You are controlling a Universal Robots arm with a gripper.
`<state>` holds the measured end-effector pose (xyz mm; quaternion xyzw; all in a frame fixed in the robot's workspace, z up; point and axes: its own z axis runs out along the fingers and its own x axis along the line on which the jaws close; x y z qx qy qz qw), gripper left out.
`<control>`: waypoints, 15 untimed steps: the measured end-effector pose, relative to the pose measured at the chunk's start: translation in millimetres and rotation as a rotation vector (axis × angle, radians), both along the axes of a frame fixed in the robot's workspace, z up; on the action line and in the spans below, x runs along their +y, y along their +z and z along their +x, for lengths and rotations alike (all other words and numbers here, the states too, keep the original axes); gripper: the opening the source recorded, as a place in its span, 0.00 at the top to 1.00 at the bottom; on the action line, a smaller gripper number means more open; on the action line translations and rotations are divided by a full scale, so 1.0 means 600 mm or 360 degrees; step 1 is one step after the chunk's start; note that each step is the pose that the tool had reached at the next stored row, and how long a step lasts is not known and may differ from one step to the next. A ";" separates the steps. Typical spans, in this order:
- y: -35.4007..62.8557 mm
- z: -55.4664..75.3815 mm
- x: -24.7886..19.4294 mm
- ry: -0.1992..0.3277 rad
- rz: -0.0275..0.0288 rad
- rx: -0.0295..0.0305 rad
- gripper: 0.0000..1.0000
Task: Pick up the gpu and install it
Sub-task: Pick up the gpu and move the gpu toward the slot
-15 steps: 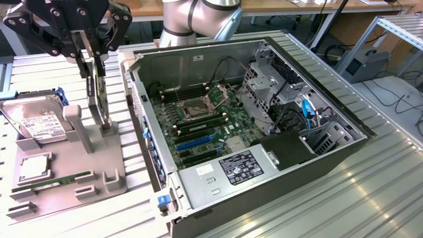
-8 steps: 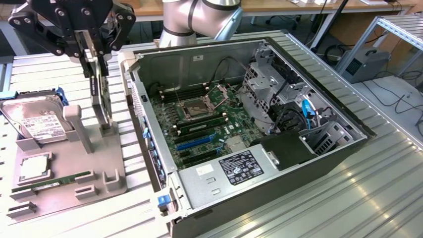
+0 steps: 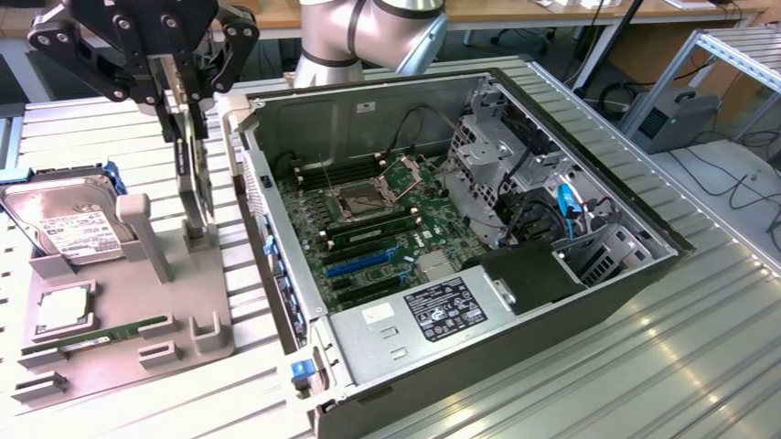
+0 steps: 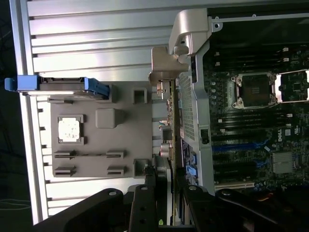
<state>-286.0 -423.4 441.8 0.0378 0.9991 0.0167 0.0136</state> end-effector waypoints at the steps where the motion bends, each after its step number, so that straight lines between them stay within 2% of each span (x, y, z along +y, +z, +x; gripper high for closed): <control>1: 0.000 0.001 0.0000 0.0000 -0.00001 0.00000 0.73; 15: 0.000 0.013 0.0000 0.0000 -0.00016 0.00000 0.73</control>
